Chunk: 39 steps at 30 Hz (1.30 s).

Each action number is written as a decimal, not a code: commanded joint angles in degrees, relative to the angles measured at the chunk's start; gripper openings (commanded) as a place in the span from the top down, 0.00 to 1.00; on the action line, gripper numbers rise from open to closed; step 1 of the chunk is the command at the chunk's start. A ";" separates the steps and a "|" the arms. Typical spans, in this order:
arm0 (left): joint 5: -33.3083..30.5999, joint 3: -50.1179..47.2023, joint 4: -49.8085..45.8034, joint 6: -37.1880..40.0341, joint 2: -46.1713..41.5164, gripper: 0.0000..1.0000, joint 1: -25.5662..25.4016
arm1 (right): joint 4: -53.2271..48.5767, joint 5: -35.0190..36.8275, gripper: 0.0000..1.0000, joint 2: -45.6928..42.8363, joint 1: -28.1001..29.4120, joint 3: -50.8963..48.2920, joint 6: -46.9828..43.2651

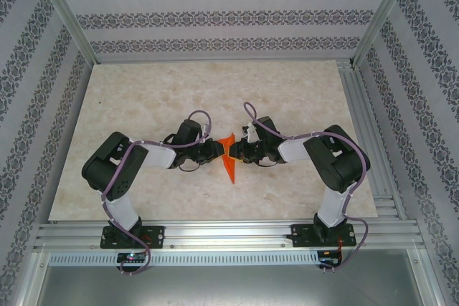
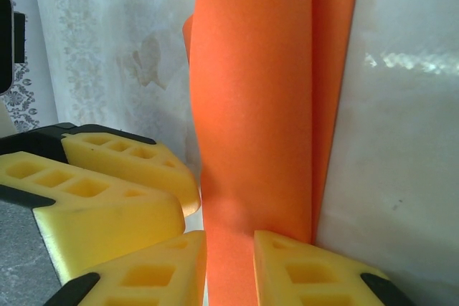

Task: Fold a paper plane with a square sheet of paper (fold left side to right side)
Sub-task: Fold the wing for the fifth time at the center of the table.

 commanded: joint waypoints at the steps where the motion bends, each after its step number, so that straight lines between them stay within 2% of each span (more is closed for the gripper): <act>1: -0.53 1.13 -1.07 2.17 -0.28 0.75 0.70 | -0.80 0.99 0.75 0.68 0.66 0.75 -0.93; 24: -0.66 2.75 -2.62 2.62 1.50 0.76 0.73 | -1.06 0.64 0.75 1.08 0.79 1.18 -1.01; 34: -3.88 3.31 -8.92 5.49 -1.48 0.69 0.72 | -1.12 0.64 0.75 1.07 0.85 1.05 -1.02; 39: -2.61 3.69 -7.06 4.78 -0.41 0.70 0.75 | -1.06 0.64 0.75 1.28 0.88 1.11 -1.02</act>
